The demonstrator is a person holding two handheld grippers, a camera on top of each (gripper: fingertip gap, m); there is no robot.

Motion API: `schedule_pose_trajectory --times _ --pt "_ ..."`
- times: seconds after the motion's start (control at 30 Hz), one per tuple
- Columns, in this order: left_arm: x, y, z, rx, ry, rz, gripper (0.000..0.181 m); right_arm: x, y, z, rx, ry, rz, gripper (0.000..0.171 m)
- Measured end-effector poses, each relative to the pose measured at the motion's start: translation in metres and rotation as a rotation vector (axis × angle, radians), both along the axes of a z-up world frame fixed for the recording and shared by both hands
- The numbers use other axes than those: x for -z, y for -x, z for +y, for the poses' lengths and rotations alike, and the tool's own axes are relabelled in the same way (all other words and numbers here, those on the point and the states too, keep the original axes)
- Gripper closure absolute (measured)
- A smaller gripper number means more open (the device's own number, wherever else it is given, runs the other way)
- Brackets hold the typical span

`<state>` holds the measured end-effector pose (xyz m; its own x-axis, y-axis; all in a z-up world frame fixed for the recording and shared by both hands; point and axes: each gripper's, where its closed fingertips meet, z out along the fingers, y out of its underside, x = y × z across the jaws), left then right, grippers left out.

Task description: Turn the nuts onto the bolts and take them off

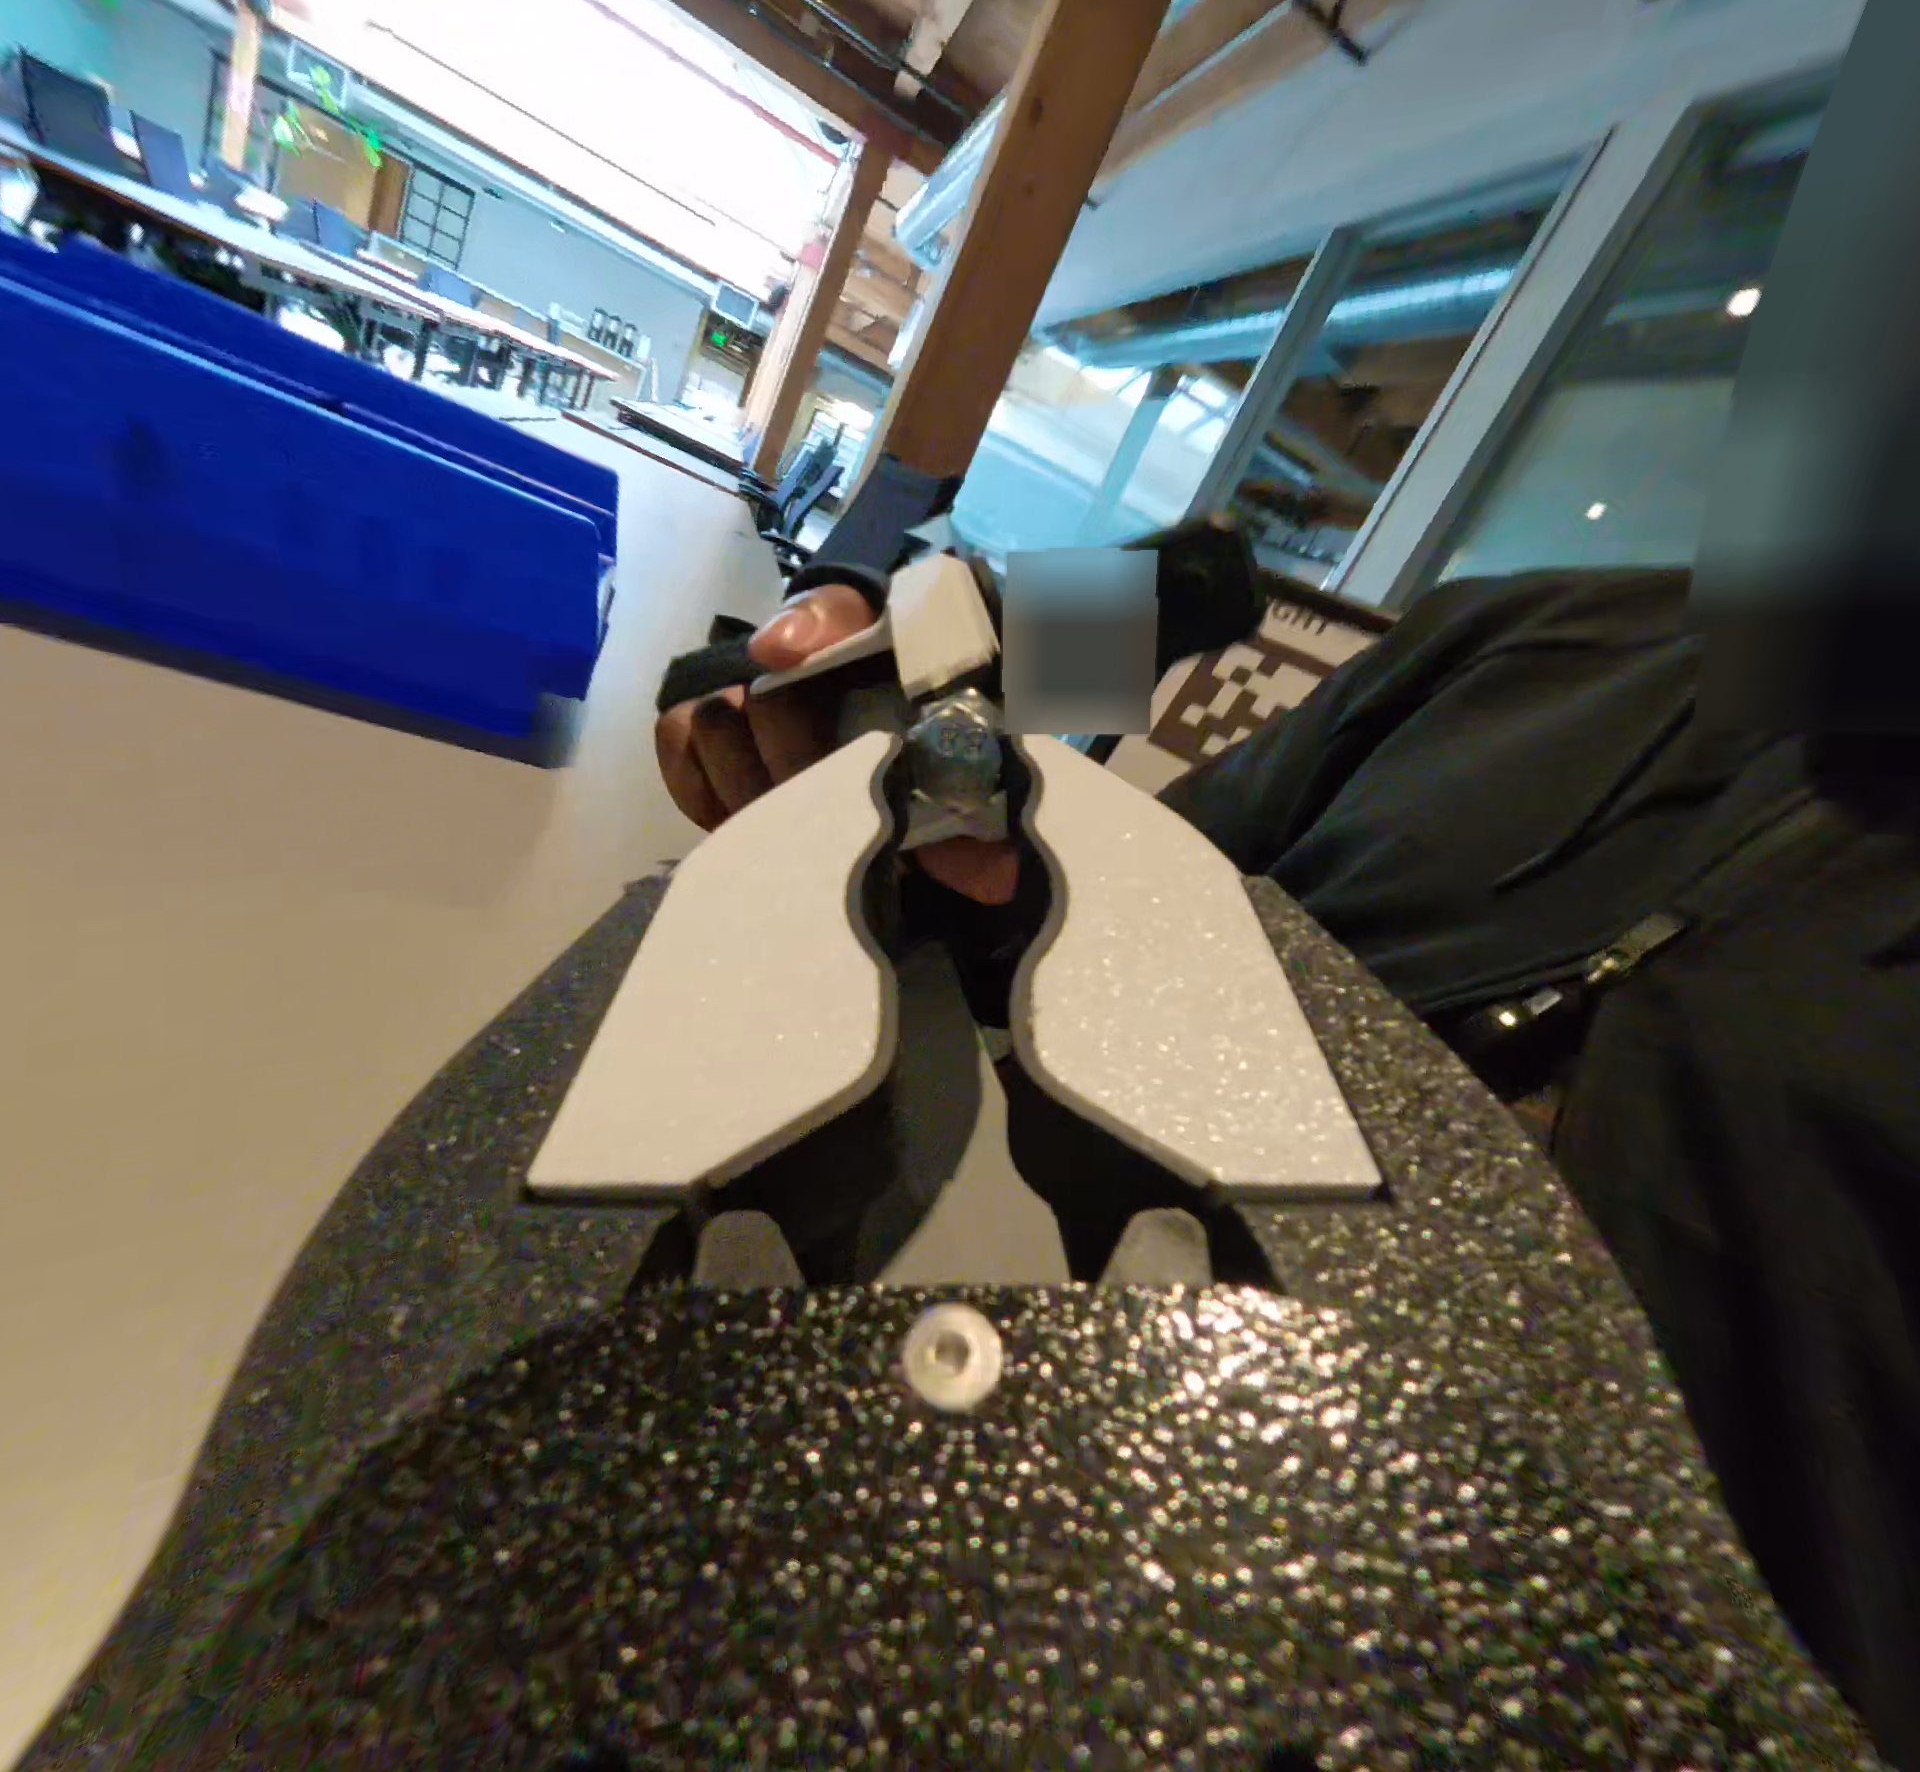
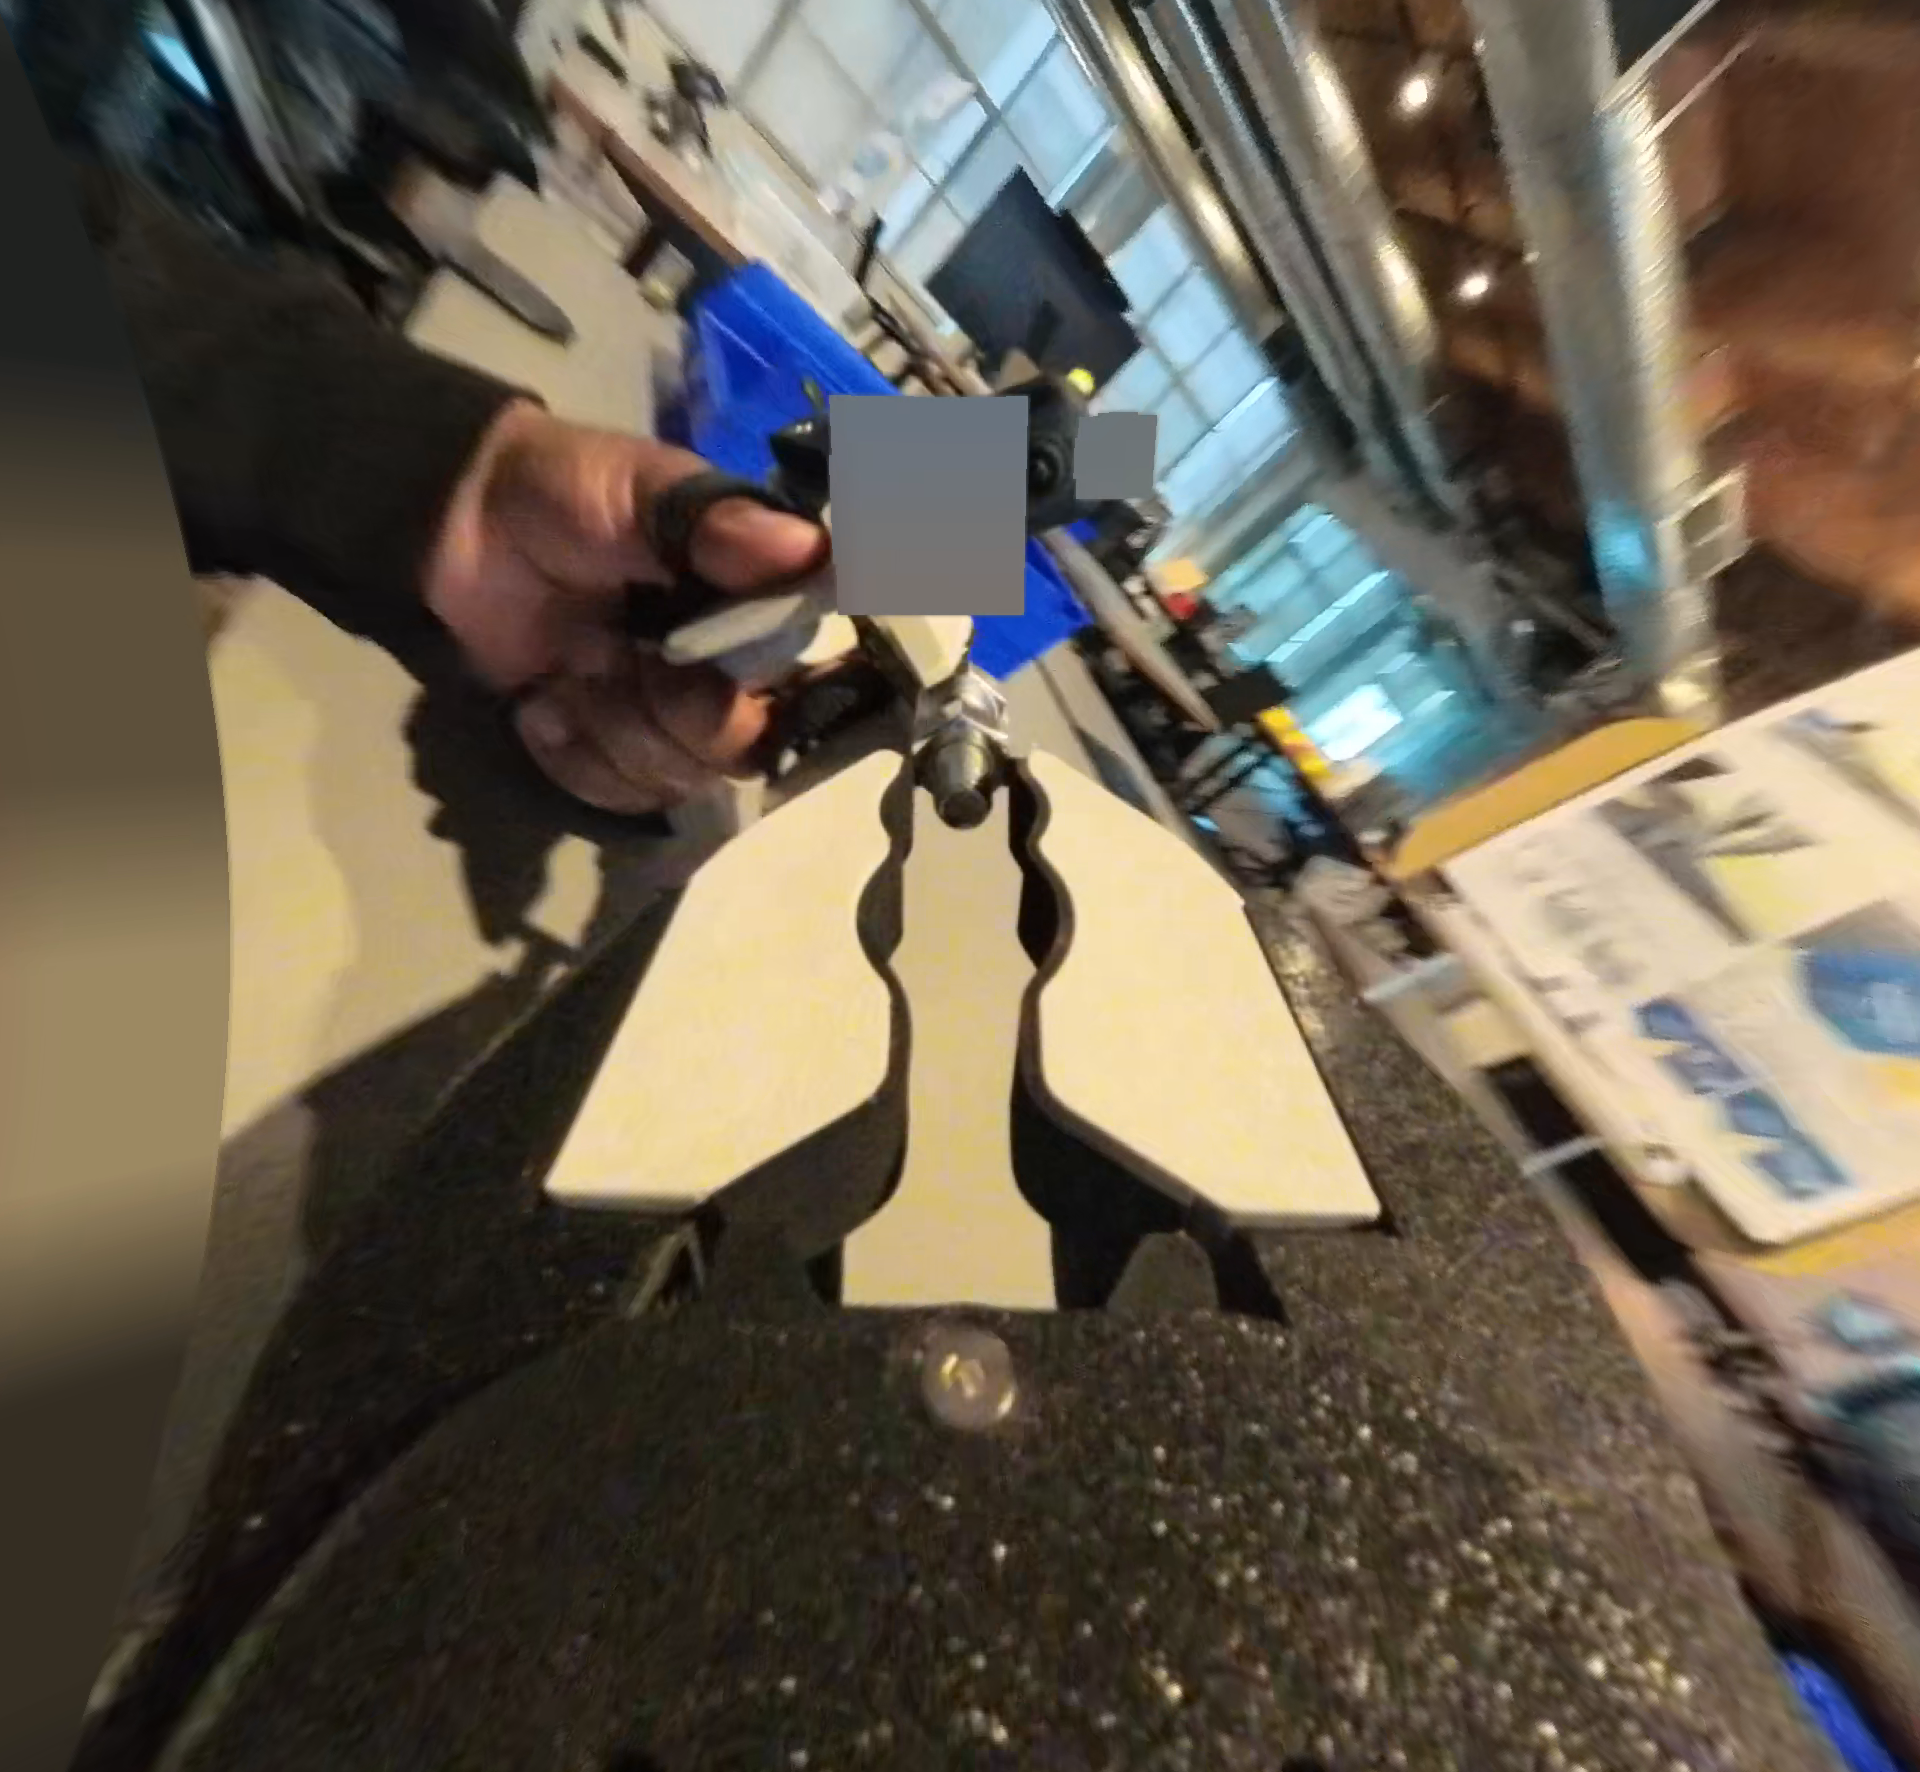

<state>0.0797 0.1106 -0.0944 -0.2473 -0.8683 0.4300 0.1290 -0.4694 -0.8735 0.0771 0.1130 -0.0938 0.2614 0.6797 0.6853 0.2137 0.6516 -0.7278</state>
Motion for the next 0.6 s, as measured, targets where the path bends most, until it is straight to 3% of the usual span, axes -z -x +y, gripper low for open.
schedule_pose_trajectory --times 0.07,0.17,0.23,0.4,0.6 --pt "-0.001 0.001 0.001 -0.020 -0.028 -0.001 0.164 0.000 0.001 0.001 0.032 -0.040 0.005 0.153" --pt "-0.004 0.000 0.001 -0.094 -0.154 0.020 0.164 -0.006 0.000 -0.001 -0.040 0.152 0.081 0.135" --pt "-0.006 -0.001 0.002 -0.139 -0.216 0.028 0.164 -0.010 -0.002 0.001 -0.099 0.309 0.133 0.132" --pt "-0.013 0.002 0.001 -0.184 -0.300 0.005 0.164 -0.014 -0.005 0.002 -0.217 0.561 0.197 0.134" --pt "-0.006 -0.004 -0.002 -0.175 -0.325 0.059 0.164 -0.007 0.001 -0.001 -0.225 0.577 0.154 0.149"
